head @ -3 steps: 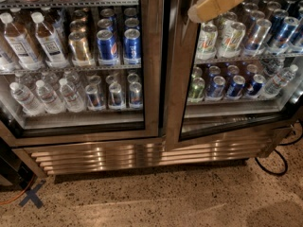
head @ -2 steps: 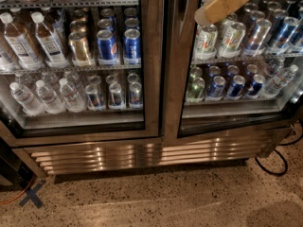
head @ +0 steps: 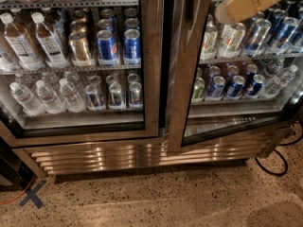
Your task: Open right fridge door
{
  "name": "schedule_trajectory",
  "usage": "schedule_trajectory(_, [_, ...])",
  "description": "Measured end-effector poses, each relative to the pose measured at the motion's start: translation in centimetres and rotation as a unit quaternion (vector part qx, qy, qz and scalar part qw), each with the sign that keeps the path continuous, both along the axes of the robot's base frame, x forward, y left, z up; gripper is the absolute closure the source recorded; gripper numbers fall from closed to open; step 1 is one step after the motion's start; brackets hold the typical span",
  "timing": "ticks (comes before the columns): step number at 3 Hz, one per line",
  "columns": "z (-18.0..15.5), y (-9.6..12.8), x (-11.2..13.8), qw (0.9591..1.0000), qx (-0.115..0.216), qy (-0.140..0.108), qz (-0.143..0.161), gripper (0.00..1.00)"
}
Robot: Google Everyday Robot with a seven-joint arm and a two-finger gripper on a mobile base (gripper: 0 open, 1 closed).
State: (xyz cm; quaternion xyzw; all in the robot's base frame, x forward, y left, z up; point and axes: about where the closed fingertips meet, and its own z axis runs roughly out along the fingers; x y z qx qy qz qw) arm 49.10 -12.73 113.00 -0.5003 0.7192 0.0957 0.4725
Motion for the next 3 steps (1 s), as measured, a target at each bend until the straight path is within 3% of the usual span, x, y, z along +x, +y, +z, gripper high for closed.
schedule_trajectory(1, [2.1, -2.3, -5.2, 0.9943, -0.033, -0.024, -0.099, 0.00])
schedule_trajectory(2, [3.8, -2.2, -7.9, 0.9902, -0.047, -0.043, -0.125, 0.00])
schedule_trajectory(3, [3.8, -2.2, -7.9, 0.9902, -0.047, -0.043, -0.125, 0.00])
